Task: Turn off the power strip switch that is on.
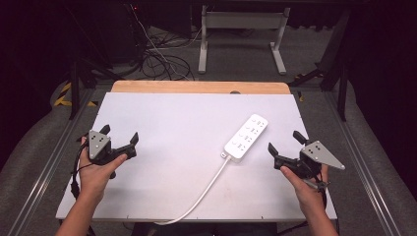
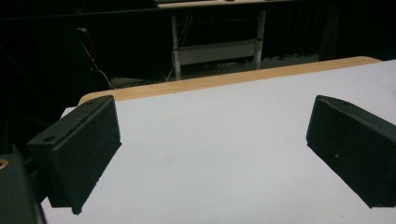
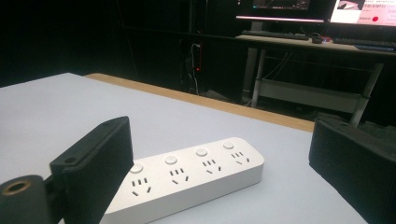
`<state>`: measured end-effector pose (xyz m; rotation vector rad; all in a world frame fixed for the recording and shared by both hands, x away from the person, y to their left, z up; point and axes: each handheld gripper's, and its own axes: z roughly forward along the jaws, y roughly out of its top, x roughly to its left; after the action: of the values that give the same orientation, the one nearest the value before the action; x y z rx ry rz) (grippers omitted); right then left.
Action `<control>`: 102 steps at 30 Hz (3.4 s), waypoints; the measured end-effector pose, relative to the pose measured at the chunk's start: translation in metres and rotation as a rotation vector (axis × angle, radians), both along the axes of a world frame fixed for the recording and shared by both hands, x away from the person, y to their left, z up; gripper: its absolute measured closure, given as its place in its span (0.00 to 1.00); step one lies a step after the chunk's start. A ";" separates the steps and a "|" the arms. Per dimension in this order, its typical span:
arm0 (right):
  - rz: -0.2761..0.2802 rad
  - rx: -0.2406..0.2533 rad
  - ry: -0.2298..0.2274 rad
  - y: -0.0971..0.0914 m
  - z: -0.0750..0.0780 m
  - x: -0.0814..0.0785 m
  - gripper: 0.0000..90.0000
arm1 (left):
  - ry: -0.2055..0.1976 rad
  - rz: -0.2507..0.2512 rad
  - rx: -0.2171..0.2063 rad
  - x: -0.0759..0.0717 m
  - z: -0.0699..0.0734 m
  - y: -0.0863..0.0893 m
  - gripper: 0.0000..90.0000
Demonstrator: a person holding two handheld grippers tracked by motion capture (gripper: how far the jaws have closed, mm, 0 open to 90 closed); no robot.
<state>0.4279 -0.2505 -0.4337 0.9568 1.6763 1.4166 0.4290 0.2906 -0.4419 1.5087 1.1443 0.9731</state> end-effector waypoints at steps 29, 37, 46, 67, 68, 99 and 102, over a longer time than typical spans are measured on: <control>0.008 -0.035 -0.031 0.000 0.001 -0.005 0.21 | 0.005 -0.011 0.001 0.002 0.000 -0.002 0.04; 0.023 -0.054 -0.047 0.000 0.002 -0.007 0.40 | 0.005 -0.012 0.006 0.002 0.000 -0.002 0.04; 0.052 -0.099 -0.063 0.002 0.004 -0.009 0.65 | 0.006 -0.013 0.003 0.002 0.000 -0.002 0.04; 0.102 -0.113 0.128 0.006 0.023 -0.008 1.00 | 0.015 -0.015 0.007 0.003 -0.002 -0.003 0.04; 0.109 -0.101 0.137 0.007 0.024 -0.007 1.00 | 0.015 -0.017 0.007 0.003 -0.002 -0.003 0.04; 0.154 -0.243 0.301 0.067 0.032 0.042 1.00 | 0.022 -0.028 0.022 0.003 -0.003 -0.002 0.04; 0.155 -0.256 0.311 0.072 0.030 0.046 1.00 | 0.023 -0.027 0.020 0.003 -0.003 -0.003 0.04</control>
<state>0.4735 -0.1787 -0.4034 0.9534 2.1435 1.1526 0.4318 0.2881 -0.4453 1.5515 1.1304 0.9539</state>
